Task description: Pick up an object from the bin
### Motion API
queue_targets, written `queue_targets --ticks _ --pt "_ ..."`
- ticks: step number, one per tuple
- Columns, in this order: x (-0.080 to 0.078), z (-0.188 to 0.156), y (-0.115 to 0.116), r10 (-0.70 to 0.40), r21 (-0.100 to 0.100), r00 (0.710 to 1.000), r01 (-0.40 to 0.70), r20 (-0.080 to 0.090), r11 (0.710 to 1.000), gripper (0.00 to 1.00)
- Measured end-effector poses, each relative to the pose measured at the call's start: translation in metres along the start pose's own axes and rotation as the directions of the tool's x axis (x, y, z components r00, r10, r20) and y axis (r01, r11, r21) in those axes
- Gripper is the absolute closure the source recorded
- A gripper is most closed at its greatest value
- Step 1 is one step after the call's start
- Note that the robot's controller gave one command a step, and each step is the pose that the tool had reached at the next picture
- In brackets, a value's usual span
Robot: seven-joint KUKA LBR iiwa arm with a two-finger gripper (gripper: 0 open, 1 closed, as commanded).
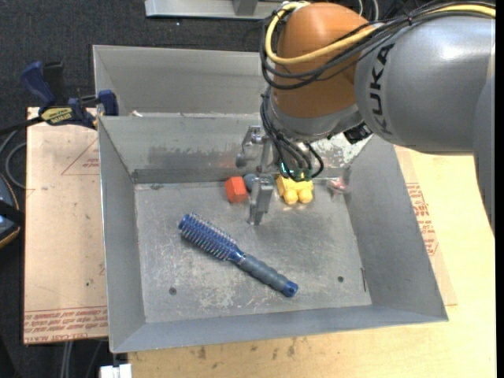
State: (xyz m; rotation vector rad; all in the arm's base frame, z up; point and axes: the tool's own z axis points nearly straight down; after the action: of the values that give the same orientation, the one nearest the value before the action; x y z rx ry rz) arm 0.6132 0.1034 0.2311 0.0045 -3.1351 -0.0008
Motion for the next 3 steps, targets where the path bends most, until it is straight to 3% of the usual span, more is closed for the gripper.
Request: queue_targets --ticks 1,2,3 --pt "0.029 0.108 0.036 -0.055 0.0 0.998 0.055 -0.002 0.998 0.0" --pt "0.037 0.158 0.016 0.08 -0.008 0.997 -0.08 0.02 0.997 0.0" --pt "0.035 0.155 0.014 0.083 -0.008 0.996 -0.083 0.028 0.997 1.0"
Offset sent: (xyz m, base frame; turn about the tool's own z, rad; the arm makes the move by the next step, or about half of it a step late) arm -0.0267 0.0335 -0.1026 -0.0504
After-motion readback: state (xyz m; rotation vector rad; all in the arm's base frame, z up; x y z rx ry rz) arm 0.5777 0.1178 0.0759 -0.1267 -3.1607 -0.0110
